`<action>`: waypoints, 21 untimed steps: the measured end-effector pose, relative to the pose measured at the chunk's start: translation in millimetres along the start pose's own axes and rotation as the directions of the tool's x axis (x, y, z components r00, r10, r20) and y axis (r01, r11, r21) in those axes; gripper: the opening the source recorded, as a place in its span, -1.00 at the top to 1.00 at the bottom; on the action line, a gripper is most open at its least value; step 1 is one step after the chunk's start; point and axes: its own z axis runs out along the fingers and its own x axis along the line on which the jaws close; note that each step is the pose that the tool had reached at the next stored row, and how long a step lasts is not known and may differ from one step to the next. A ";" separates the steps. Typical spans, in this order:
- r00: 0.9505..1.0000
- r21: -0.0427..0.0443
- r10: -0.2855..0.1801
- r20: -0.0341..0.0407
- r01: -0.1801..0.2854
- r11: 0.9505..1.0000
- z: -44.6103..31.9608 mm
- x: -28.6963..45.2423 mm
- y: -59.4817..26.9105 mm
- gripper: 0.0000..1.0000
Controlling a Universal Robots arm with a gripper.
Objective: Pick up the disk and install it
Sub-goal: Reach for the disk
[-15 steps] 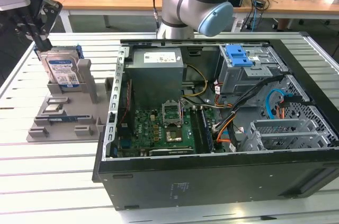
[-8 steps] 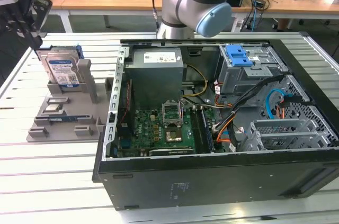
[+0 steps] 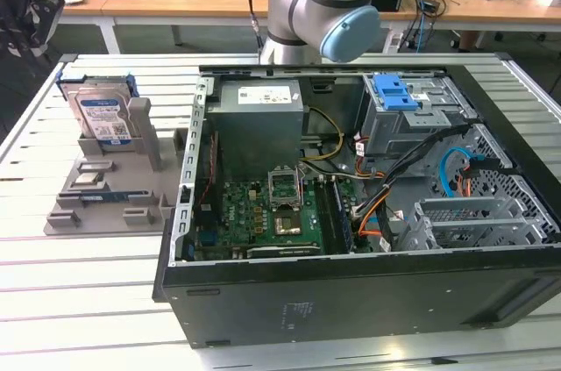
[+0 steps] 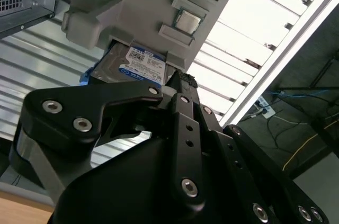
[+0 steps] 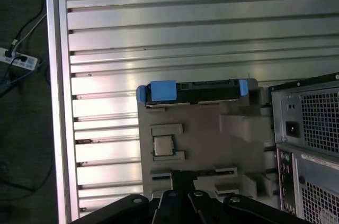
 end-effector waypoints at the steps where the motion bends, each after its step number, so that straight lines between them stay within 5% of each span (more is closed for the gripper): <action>1: 1.000 0.000 0.000 0.000 0.000 1.000 0.1 2.0 2.5 0.79; 10: 1.000 0.000 0.000 0.000 0.000 1.000 5.3 9.2 23.3 0.79; 21: 1.000 0.000 0.000 0.000 0.000 1.000 6.6 9.5 27.6 0.79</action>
